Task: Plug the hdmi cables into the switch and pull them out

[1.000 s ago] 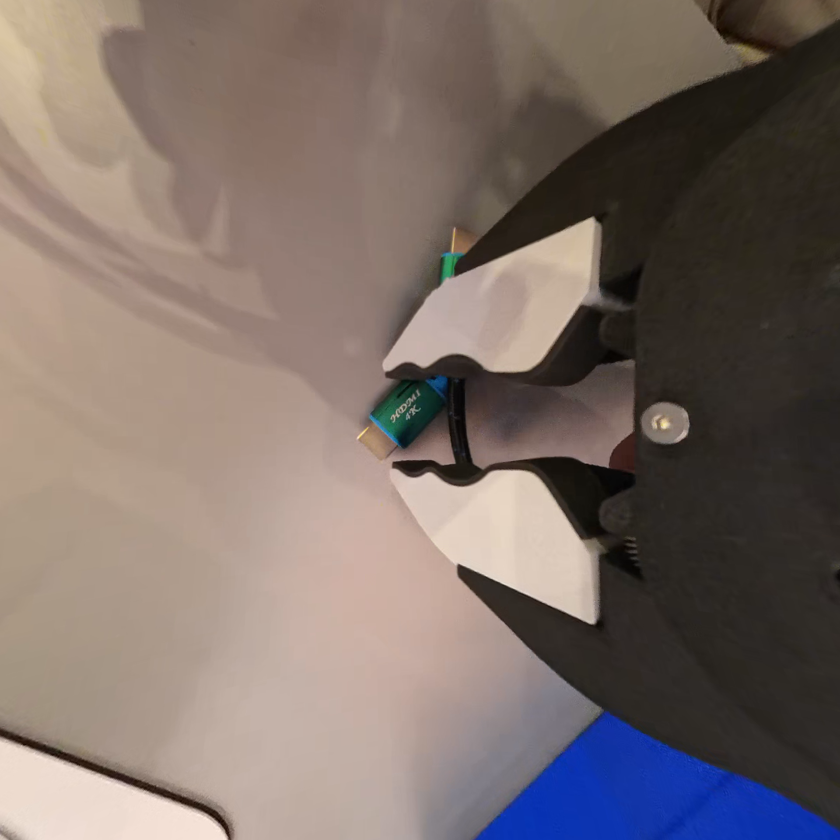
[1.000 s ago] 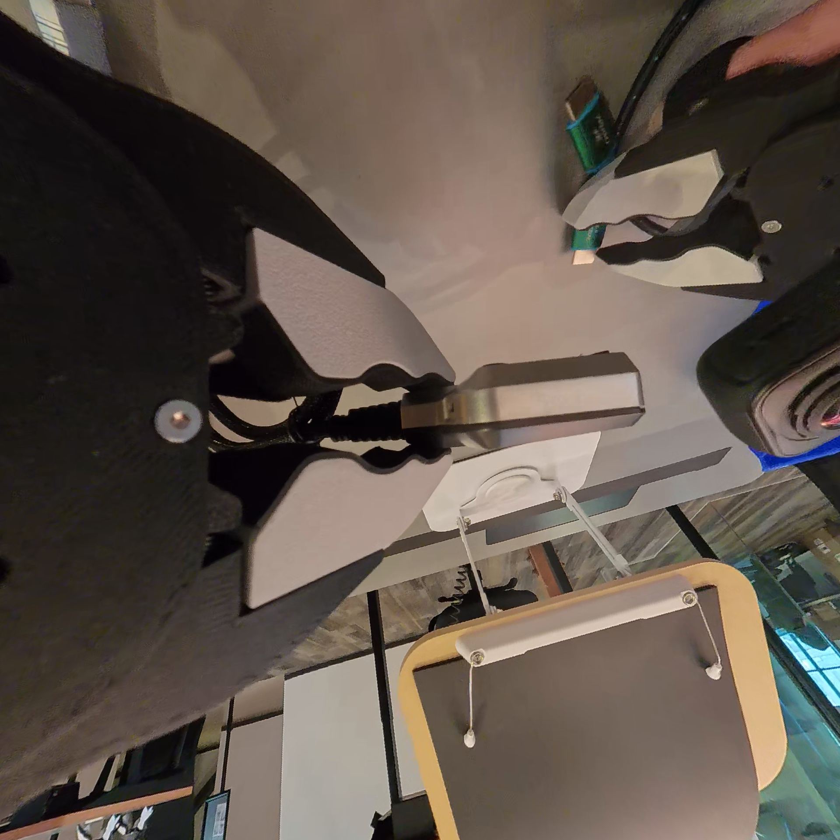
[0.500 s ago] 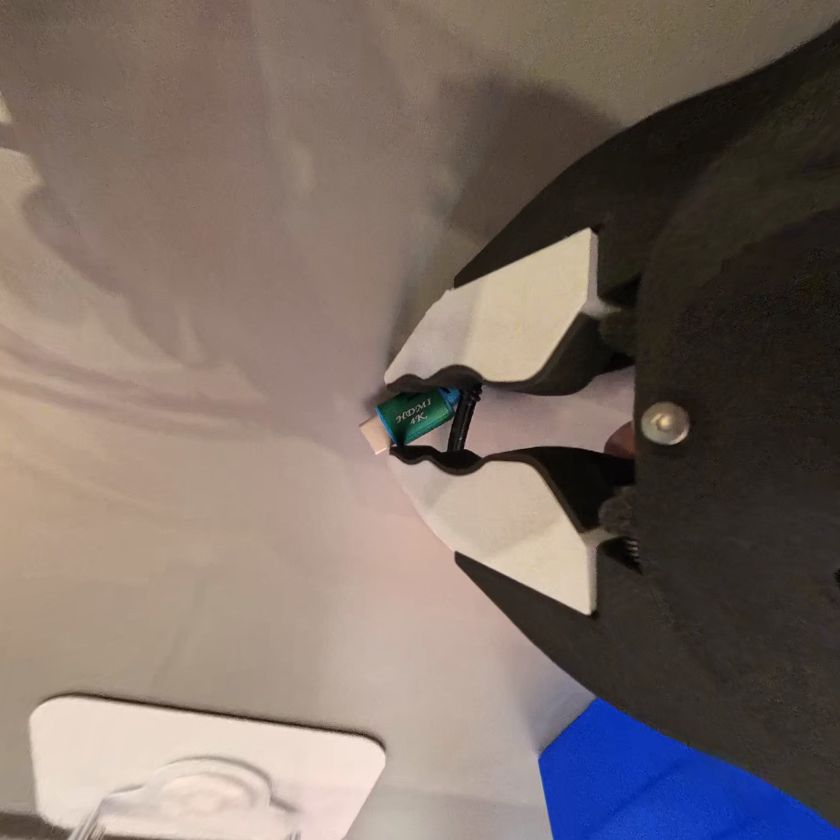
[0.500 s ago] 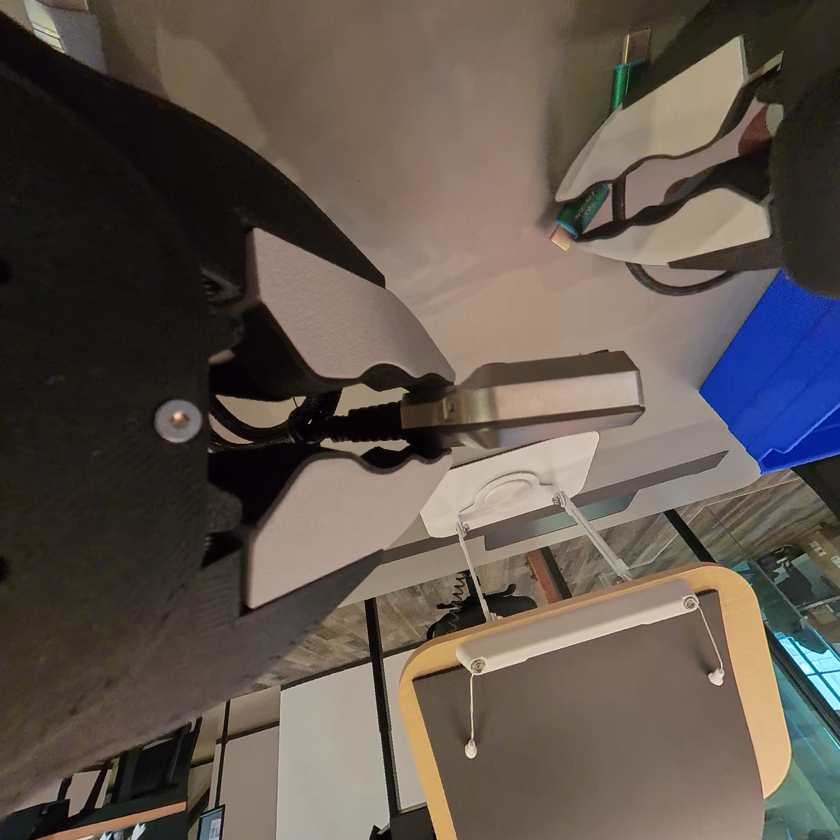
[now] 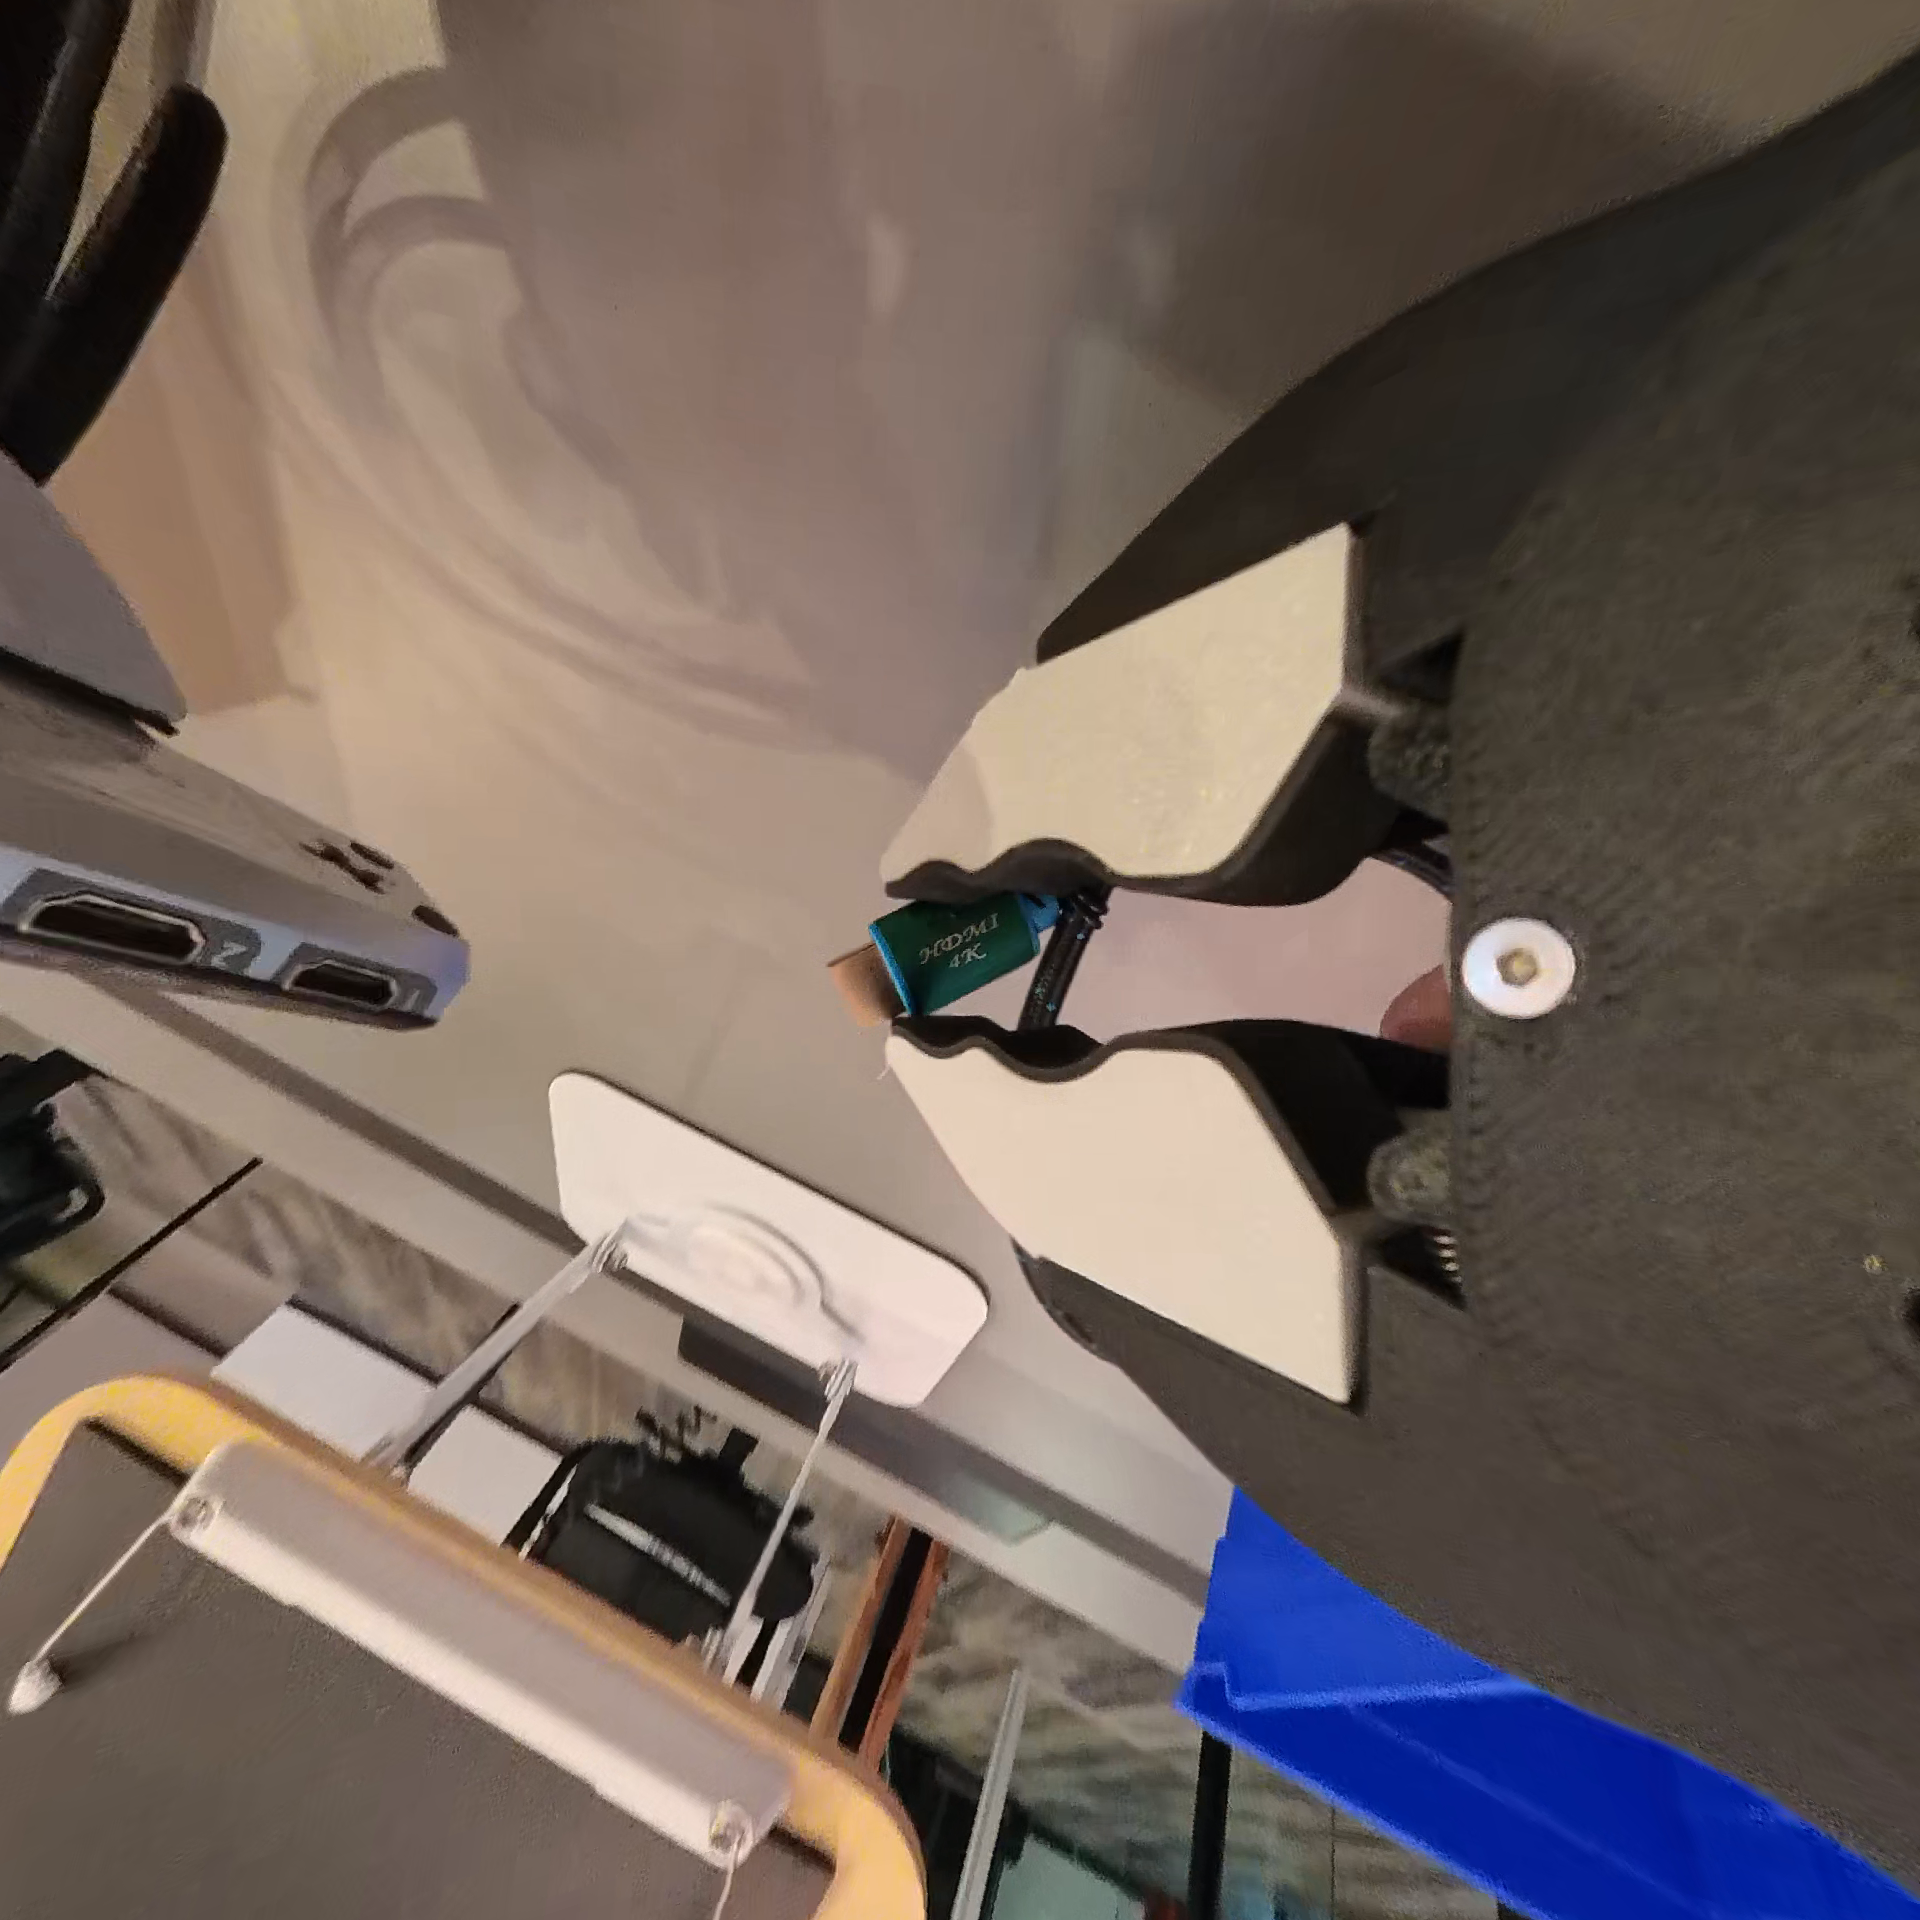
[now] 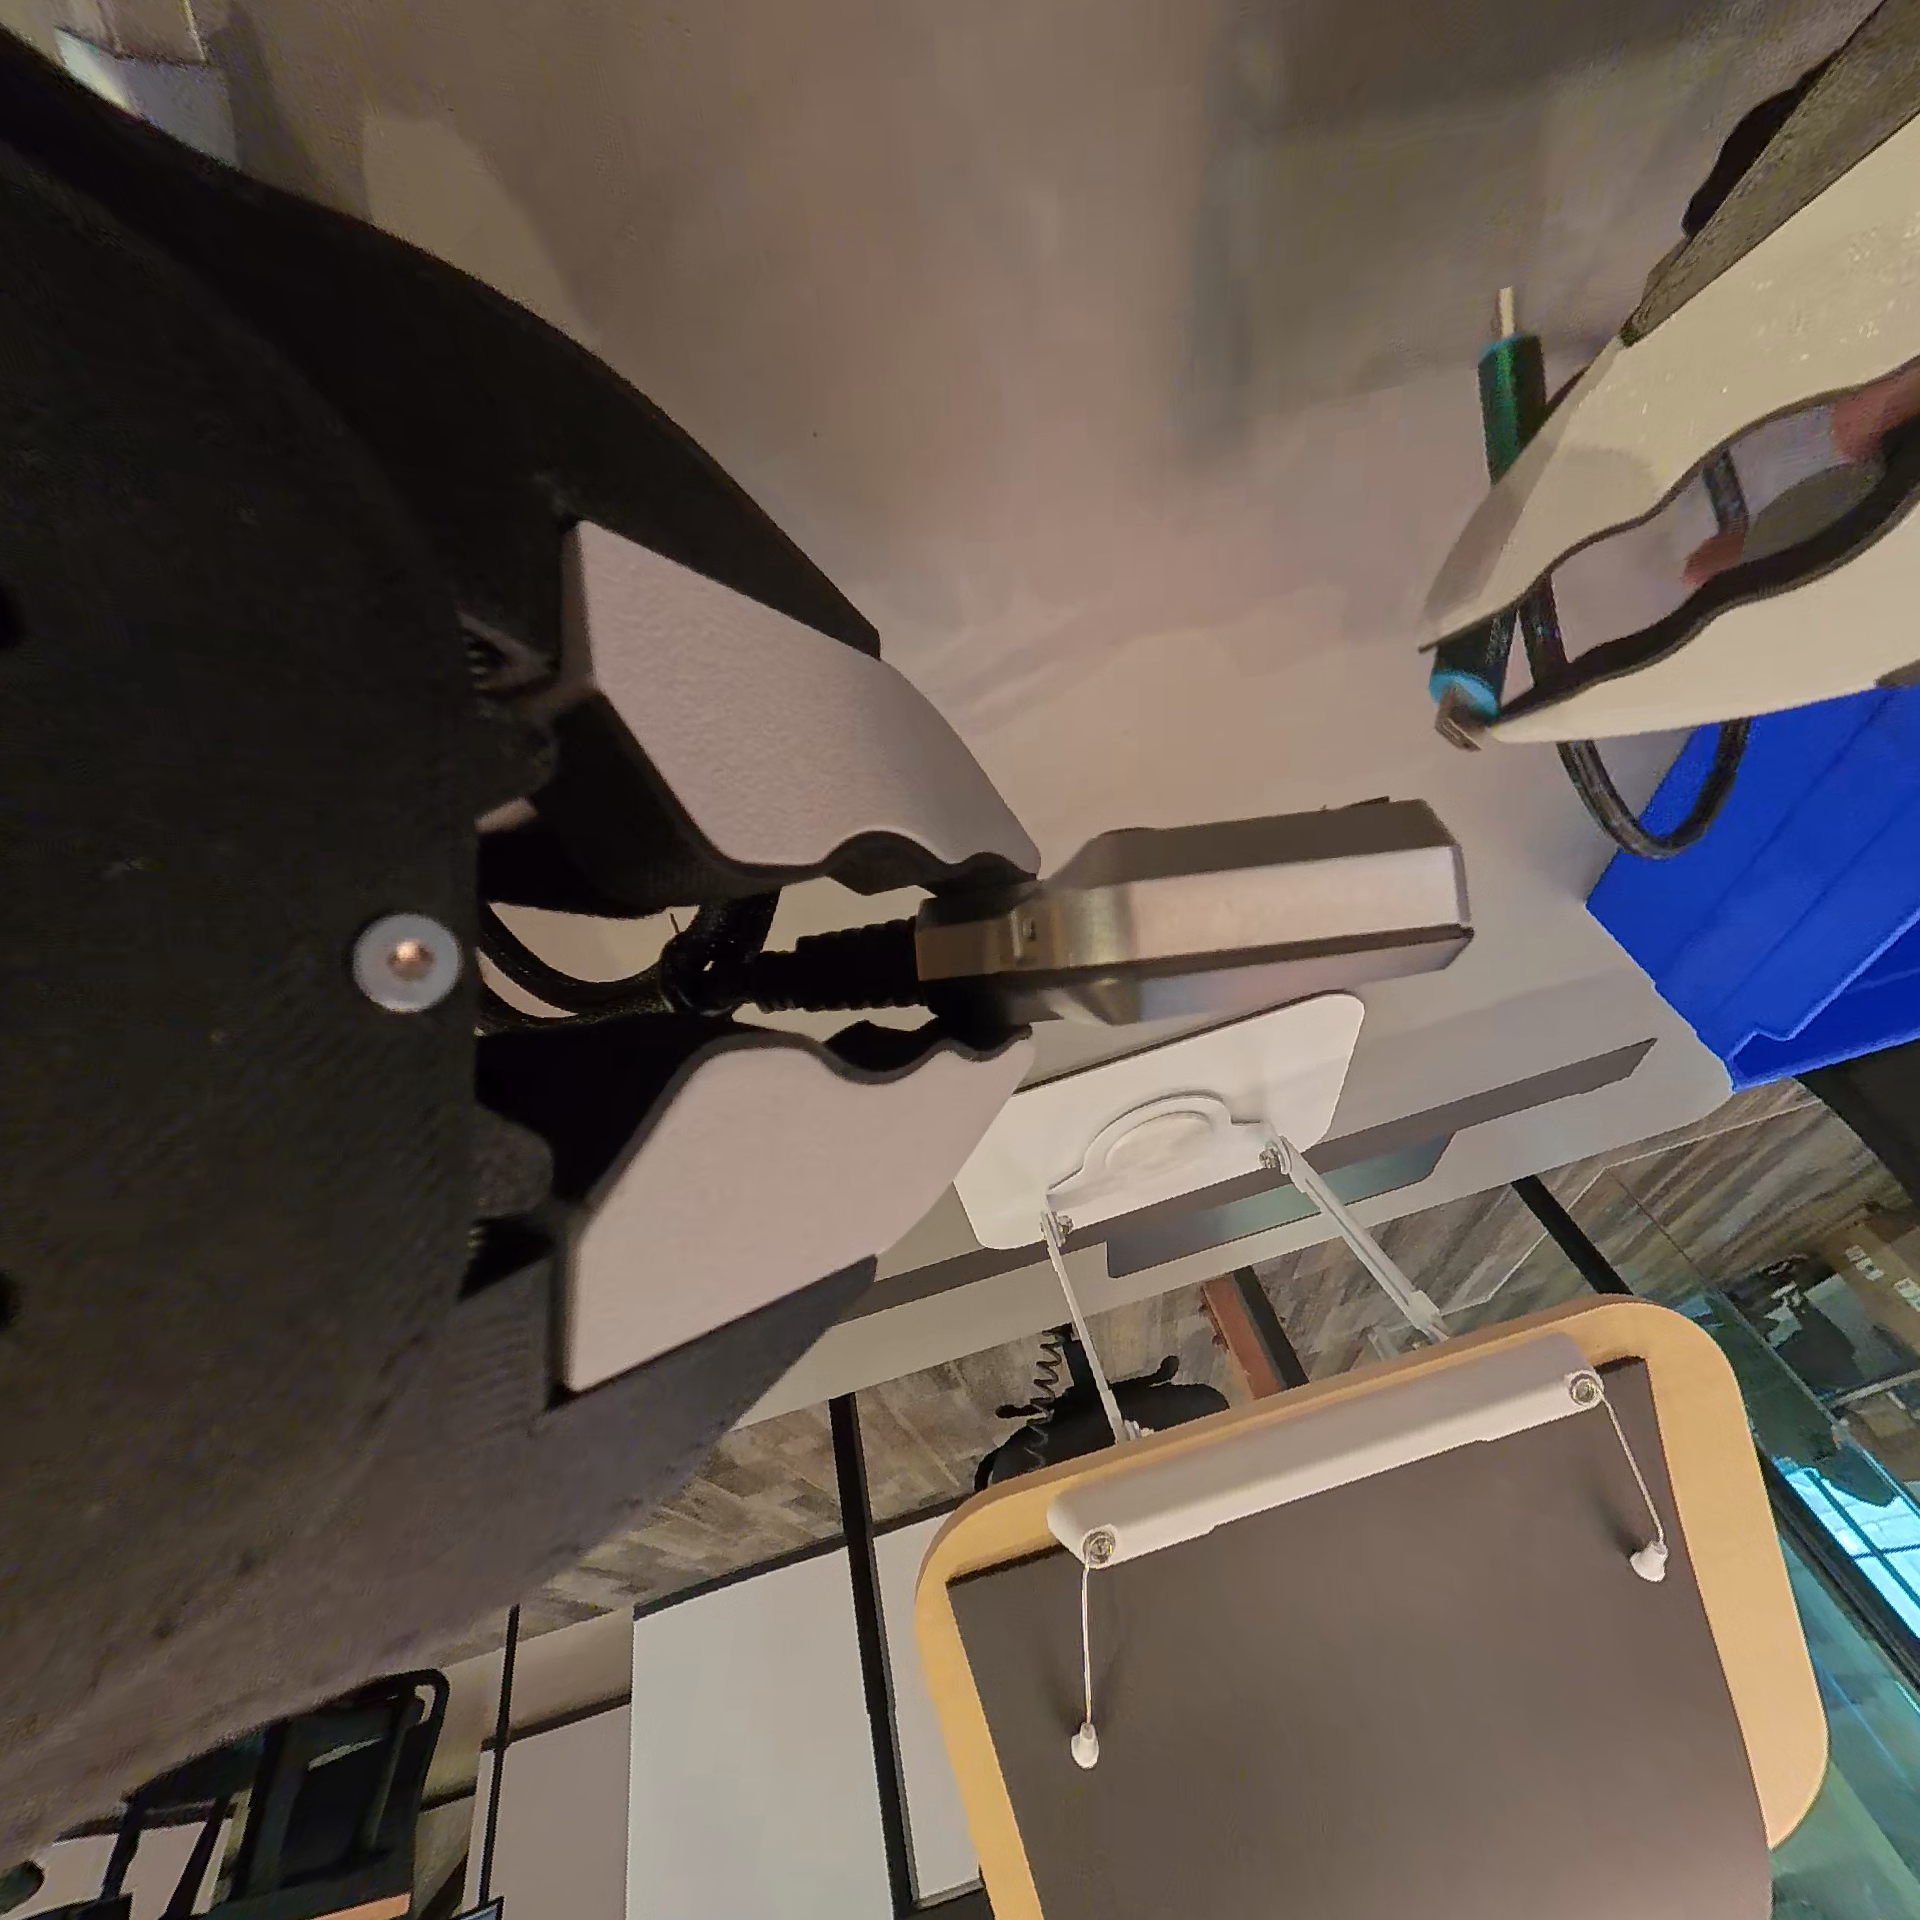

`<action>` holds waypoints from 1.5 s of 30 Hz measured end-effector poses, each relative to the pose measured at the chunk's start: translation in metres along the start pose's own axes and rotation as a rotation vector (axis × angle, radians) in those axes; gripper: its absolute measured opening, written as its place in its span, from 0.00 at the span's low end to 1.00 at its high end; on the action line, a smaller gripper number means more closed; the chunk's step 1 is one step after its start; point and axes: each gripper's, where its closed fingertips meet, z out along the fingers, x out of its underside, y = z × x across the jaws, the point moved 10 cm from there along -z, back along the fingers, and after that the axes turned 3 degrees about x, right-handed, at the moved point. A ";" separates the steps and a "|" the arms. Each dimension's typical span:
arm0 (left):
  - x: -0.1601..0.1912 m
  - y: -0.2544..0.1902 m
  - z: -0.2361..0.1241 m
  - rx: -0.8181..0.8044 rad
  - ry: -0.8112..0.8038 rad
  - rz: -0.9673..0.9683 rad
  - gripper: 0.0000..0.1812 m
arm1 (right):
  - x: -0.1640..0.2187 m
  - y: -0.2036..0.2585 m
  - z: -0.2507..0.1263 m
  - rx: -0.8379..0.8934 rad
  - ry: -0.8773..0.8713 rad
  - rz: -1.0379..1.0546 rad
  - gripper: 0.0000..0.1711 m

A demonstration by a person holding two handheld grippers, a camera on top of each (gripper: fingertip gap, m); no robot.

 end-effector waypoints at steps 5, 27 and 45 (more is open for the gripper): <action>-0.009 -0.002 0.004 -0.200 -0.048 0.094 0.11 | -0.001 0.000 0.001 -0.002 0.000 0.001 0.12; 0.025 -0.003 -0.023 -0.338 -0.160 -0.550 0.13 | 0.002 -0.002 -0.002 0.003 -0.008 0.030 0.12; 0.036 0.026 0.041 0.156 0.576 -0.063 0.20 | 0.000 -0.001 -0.003 -0.013 -0.013 0.031 0.12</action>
